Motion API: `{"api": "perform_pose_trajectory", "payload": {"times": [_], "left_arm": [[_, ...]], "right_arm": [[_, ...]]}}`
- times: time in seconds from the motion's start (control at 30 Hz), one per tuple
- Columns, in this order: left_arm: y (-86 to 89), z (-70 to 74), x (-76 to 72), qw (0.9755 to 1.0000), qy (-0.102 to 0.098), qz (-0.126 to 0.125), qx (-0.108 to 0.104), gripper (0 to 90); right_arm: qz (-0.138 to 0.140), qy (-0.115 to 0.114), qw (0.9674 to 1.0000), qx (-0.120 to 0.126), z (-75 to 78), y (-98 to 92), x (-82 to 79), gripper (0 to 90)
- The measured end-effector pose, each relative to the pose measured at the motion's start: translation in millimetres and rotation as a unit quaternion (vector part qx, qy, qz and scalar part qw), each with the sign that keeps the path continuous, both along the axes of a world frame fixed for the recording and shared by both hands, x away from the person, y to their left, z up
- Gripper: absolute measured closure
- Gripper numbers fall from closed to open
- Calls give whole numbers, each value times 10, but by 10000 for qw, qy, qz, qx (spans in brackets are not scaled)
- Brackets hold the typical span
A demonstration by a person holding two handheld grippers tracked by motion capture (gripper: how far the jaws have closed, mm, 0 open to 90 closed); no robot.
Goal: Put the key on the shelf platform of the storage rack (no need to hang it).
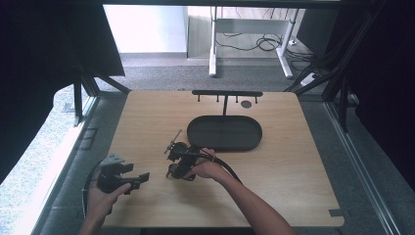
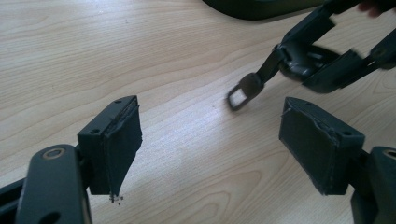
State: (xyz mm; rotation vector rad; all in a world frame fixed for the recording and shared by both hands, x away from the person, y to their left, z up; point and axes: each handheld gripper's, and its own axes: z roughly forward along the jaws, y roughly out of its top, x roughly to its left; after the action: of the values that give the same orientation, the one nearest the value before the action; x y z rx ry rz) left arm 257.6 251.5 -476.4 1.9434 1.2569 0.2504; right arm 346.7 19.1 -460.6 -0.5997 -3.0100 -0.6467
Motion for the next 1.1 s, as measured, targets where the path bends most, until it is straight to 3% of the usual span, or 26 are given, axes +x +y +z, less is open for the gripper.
{"api": "perform_pose_trajectory", "payload": {"times": [0.47, 1.1], "left_arm": [[-27, -12, 6, 10000, 15, -36, 33, 213], [-44, -28, 14, 9999, 39, -76, 77, 212]], "right_arm": [[-169, -180, 9993, 263, 310, -272, -19, 487], [-502, -386, 9973, 365, 502, -592, 97, 487]]}}
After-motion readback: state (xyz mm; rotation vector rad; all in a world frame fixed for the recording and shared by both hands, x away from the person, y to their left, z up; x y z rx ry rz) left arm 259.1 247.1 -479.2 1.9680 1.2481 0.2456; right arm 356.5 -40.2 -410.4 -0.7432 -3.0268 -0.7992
